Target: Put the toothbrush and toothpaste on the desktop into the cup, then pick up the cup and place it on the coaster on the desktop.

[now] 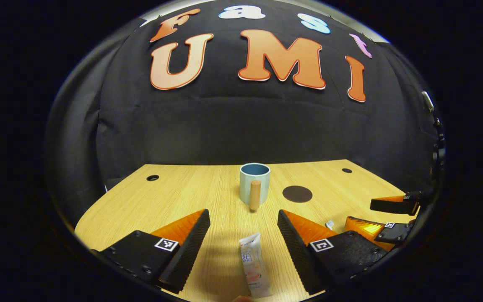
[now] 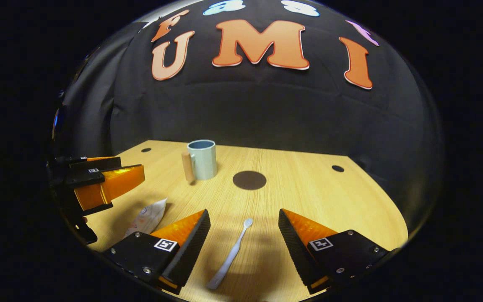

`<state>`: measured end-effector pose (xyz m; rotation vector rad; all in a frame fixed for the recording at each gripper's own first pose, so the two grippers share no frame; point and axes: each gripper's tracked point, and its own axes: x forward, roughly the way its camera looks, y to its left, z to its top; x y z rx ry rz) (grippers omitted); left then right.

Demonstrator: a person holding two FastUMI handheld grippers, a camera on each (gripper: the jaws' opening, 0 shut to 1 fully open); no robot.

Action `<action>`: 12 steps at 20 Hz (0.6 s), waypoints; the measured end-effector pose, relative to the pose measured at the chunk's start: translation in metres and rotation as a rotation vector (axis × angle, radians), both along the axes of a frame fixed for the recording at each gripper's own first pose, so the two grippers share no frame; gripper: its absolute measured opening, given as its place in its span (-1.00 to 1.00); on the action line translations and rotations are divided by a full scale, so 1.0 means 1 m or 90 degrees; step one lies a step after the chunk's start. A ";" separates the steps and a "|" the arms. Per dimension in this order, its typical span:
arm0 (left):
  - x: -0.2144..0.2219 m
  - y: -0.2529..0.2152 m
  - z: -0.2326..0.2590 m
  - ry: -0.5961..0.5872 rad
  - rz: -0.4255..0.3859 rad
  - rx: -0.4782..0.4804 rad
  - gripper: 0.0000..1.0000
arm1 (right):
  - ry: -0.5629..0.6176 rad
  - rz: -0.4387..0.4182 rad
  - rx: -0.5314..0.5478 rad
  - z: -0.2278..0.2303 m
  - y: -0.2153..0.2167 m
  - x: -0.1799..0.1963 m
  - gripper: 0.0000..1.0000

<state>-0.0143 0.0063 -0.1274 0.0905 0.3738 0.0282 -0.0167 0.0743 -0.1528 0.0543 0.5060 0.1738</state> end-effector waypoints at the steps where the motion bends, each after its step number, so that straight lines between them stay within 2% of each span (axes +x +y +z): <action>1: -0.001 0.001 -0.007 0.012 0.001 0.000 0.95 | 0.017 0.003 -0.003 -0.007 0.002 -0.002 0.94; 8: -0.010 -0.003 -0.050 0.098 0.011 -0.002 0.95 | 0.107 0.021 0.003 -0.050 0.018 -0.018 0.74; 12: -0.011 -0.007 -0.068 0.148 0.016 -0.011 0.96 | 0.163 0.007 0.009 -0.070 0.016 -0.026 0.42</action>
